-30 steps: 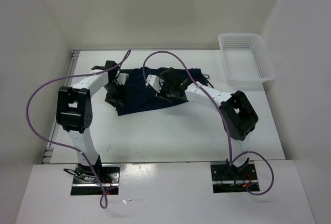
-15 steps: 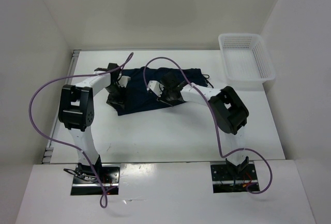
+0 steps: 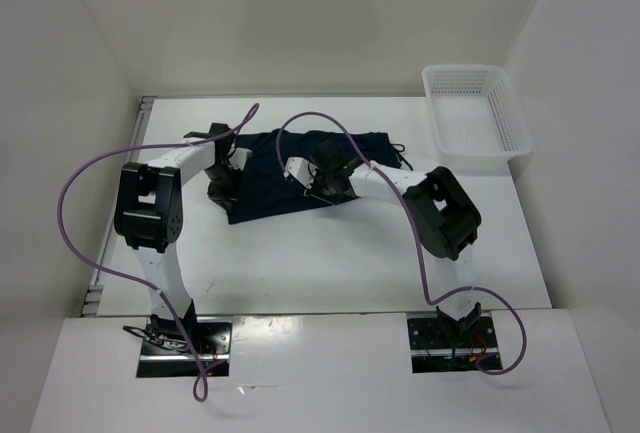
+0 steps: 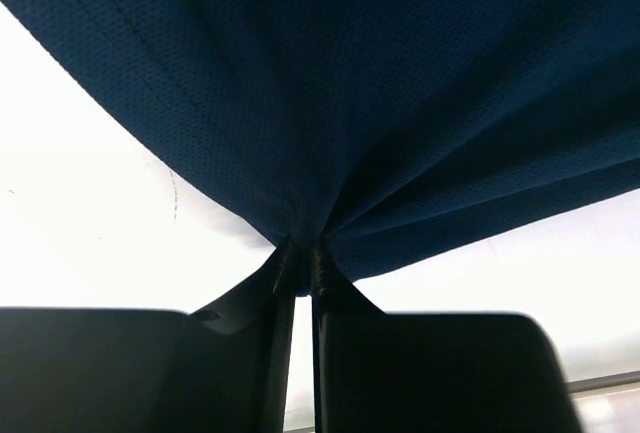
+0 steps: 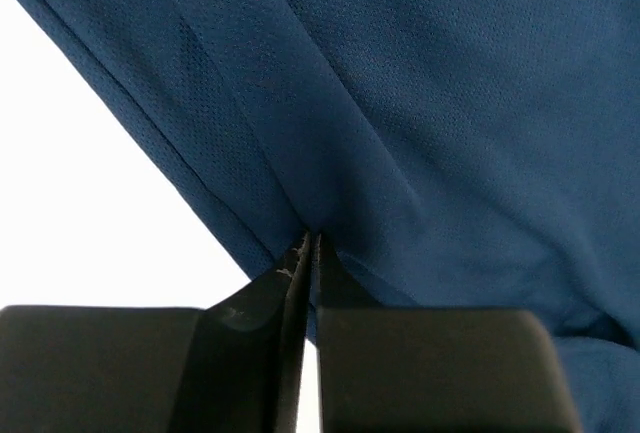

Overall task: Fold and stack the shorts
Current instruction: Fold the shorts

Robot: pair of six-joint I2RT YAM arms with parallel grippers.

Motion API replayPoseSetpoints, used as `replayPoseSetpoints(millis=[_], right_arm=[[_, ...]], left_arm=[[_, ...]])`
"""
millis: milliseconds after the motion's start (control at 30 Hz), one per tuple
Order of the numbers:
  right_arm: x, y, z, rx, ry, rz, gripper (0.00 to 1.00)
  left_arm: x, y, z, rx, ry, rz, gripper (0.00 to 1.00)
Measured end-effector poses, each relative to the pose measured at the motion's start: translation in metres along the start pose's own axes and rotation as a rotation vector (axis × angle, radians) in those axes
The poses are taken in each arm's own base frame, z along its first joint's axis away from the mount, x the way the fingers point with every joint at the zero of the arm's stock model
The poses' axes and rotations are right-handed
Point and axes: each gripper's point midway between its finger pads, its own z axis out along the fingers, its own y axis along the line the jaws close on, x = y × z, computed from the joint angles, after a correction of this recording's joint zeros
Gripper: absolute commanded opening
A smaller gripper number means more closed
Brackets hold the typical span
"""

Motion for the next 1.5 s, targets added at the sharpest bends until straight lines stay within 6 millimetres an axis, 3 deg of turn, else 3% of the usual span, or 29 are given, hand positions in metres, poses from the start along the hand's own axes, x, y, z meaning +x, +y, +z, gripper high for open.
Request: replayPoseSetpoints(millis=[67,200,400,533,633,867,1033,1100,1200,1267,1333,1500], right_arm=[[0.000,-0.001,0.000,0.002,0.001,-0.009,0.36],[0.001,-0.004,-0.001,0.011,0.006,-0.034,0.34],[0.001,-0.005,-0.001,0.014,0.009,-0.052,0.31],[0.001,-0.005,-0.001,0.014,0.009,-0.059,0.34],[0.001,-0.005,-0.001,0.014,0.008,-0.062,0.37],[-0.008,-0.013,-0.004,0.035,-0.007,-0.063,0.37],[-0.010,-0.025,-0.007,0.064,-0.013,-0.060,0.17],[-0.008,-0.027,-0.007,0.065,-0.011,-0.060,0.13],[-0.007,-0.028,-0.007,0.064,-0.009,-0.064,0.16],[-0.007,-0.028,-0.007,0.061,-0.009,-0.068,0.27],[-0.007,-0.025,-0.007,0.046,-0.013,-0.069,0.31],[-0.009,-0.013,-0.008,-0.018,-0.026,-0.070,0.31]], left_arm=[[0.000,0.001,0.000,-0.008,0.001,0.000,0.20],[0.000,0.003,0.000,-0.022,0.002,0.000,0.23],[0.001,0.003,0.000,-0.022,0.003,-0.001,0.00],[0.001,0.003,-0.001,-0.021,0.005,0.000,0.00],[0.001,0.003,-0.002,-0.020,0.009,-0.001,0.07],[-0.006,0.003,-0.009,-0.021,-0.006,0.001,0.10],[-0.005,0.003,-0.009,-0.021,-0.002,0.000,0.10],[-0.005,0.003,-0.009,-0.021,-0.001,0.000,0.11],[-0.005,0.003,-0.009,-0.021,-0.001,0.000,0.11],[-0.005,0.003,-0.009,-0.021,-0.002,0.001,0.13],[-0.005,0.003,-0.009,-0.021,-0.001,0.000,0.13],[-0.005,0.003,-0.009,-0.020,-0.001,0.001,0.14]])
